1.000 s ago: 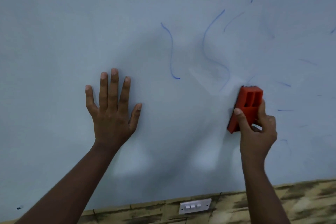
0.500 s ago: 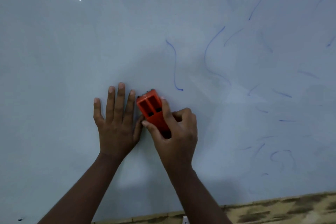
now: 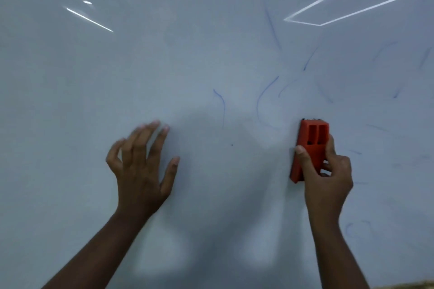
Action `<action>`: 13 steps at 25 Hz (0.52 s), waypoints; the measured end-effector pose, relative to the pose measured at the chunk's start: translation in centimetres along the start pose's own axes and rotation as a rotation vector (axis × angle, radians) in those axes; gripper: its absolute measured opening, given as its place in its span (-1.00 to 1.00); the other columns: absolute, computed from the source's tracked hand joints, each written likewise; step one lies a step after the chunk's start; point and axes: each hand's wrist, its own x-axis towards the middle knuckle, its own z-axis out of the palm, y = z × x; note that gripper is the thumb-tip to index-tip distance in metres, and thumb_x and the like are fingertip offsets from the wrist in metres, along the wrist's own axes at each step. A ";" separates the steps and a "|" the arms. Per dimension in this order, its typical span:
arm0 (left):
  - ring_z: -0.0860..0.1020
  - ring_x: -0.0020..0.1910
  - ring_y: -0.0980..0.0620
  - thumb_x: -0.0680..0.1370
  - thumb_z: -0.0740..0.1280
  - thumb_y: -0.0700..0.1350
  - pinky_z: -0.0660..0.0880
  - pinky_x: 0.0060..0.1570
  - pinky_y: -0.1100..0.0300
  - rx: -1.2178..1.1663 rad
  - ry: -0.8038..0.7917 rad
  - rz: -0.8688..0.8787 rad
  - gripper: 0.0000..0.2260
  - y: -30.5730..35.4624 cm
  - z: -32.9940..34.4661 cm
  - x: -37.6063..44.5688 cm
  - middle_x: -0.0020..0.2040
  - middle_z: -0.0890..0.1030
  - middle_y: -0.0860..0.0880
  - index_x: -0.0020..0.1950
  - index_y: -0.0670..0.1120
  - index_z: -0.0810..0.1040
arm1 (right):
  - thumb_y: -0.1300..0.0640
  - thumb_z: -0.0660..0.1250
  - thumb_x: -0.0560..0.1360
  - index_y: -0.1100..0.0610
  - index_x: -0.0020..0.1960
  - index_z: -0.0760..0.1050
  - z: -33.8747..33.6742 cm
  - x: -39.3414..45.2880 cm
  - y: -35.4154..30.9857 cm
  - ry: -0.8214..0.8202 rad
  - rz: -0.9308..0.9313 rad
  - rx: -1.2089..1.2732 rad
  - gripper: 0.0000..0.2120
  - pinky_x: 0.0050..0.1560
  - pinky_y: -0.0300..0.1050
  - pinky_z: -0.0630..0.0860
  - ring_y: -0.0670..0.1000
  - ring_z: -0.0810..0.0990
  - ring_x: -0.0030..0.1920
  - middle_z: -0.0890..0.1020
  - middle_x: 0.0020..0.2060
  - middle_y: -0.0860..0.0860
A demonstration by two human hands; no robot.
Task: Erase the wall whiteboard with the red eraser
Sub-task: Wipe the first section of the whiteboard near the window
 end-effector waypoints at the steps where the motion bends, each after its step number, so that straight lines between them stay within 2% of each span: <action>1: 0.30 0.61 -0.18 0.71 0.24 0.06 0.18 0.48 -0.25 0.014 0.028 -0.017 -0.49 -0.6 -0.5 2.4 0.62 0.37 -0.18 0.61 -0.15 0.39 | -0.24 0.44 0.48 -0.15 0.57 0.35 0.1 1.0 -0.6 0.003 -0.021 -0.020 -0.30 0.08 0.05 0.63 -0.23 0.54 -0.08 0.46 0.01 0.03; 4: 0.11 0.70 -0.21 0.74 0.19 0.09 0.06 0.58 -0.30 0.069 0.055 -0.052 -0.41 -2.4 -0.9 9.4 0.70 0.16 -0.21 0.70 -0.15 0.19 | -0.24 0.44 0.52 -0.07 0.57 0.37 2.5 1.8 -3.4 0.029 -0.134 -0.066 -0.32 -0.01 0.07 0.59 -0.06 0.50 -0.17 0.44 -0.07 0.05; 7: 0.01 0.72 -0.23 0.77 0.11 0.11 -0.03 0.62 -0.37 0.135 -0.023 -0.014 -0.39 -2.2 0.1 11.4 0.73 0.04 -0.23 0.73 -0.16 0.06 | -0.25 0.43 0.49 0.03 0.49 0.50 6.6 -1.8 -6.0 -0.022 -0.347 -0.129 -0.35 -0.16 0.08 0.55 0.08 0.50 -0.20 0.41 -0.16 0.03; 13: 0.00 0.72 -0.18 0.78 0.03 0.04 -0.07 0.65 -0.32 0.142 -0.028 0.012 -0.43 -2.8 0.9 10.9 0.74 0.02 -0.18 0.74 -0.16 0.02 | -0.32 0.41 0.51 0.07 0.45 0.54 11.7 -7.2 -10.2 -0.141 -0.645 -0.180 -0.34 -0.26 -0.07 0.53 -0.01 0.45 -0.16 0.49 -0.13 0.03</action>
